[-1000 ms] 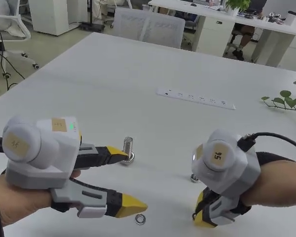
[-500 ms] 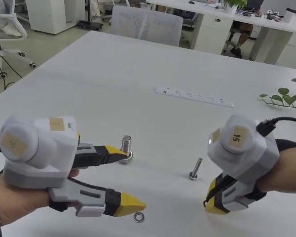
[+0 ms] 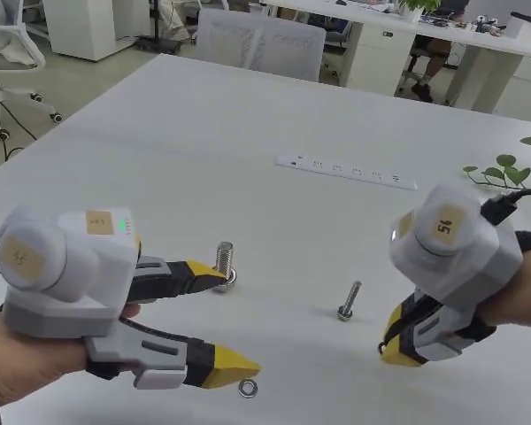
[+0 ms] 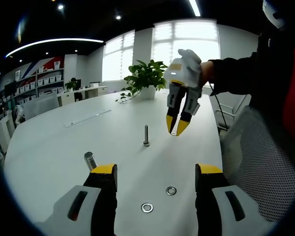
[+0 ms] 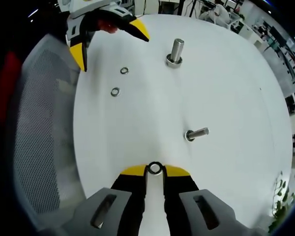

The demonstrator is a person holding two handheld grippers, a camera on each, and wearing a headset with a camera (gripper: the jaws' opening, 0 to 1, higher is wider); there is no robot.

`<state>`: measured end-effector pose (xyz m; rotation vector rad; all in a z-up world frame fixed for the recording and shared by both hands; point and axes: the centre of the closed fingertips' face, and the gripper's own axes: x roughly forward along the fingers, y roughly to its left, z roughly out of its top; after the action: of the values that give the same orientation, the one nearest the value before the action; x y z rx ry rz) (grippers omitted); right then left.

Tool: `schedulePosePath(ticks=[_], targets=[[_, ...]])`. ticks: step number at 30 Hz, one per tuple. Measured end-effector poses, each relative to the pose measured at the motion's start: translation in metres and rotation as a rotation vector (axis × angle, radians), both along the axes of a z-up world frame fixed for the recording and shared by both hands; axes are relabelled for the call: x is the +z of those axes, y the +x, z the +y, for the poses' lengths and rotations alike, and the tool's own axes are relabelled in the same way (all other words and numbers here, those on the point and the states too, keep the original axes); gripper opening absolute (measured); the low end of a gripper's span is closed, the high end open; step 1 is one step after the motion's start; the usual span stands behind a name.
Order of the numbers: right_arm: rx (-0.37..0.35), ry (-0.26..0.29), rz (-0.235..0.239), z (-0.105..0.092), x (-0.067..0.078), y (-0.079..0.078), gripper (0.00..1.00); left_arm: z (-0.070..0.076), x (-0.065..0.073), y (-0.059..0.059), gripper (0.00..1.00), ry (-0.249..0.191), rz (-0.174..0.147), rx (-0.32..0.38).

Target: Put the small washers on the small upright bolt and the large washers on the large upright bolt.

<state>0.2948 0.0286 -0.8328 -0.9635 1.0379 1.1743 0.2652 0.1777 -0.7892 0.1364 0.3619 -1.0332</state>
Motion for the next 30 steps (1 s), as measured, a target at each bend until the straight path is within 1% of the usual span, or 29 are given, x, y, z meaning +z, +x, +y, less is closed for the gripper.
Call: schedulePosePath(ticks=[7,12,18,23,30], targets=[[-0.001,0.004,-0.008,-0.001,0.011,0.007,0.13,0.000,0.000,0.000,0.63,-0.001,0.001,0.000],[0.000,0.008,-0.027,0.000,0.023,0.014,0.13,0.000,0.000,0.000,0.63,-0.001,0.000,0.000],[0.005,0.012,-0.045,0.003,0.033,0.020,0.13,0.000,0.001,0.000,0.63,-0.003,-0.001,0.000],[0.017,0.015,-0.062,0.009,0.042,0.024,0.13,0.001,0.002,0.001,0.63,-0.006,-0.002,0.002],[0.035,0.023,-0.083,0.020,0.050,0.030,0.13,0.002,0.002,0.001,0.63,-0.009,-0.006,0.004]])
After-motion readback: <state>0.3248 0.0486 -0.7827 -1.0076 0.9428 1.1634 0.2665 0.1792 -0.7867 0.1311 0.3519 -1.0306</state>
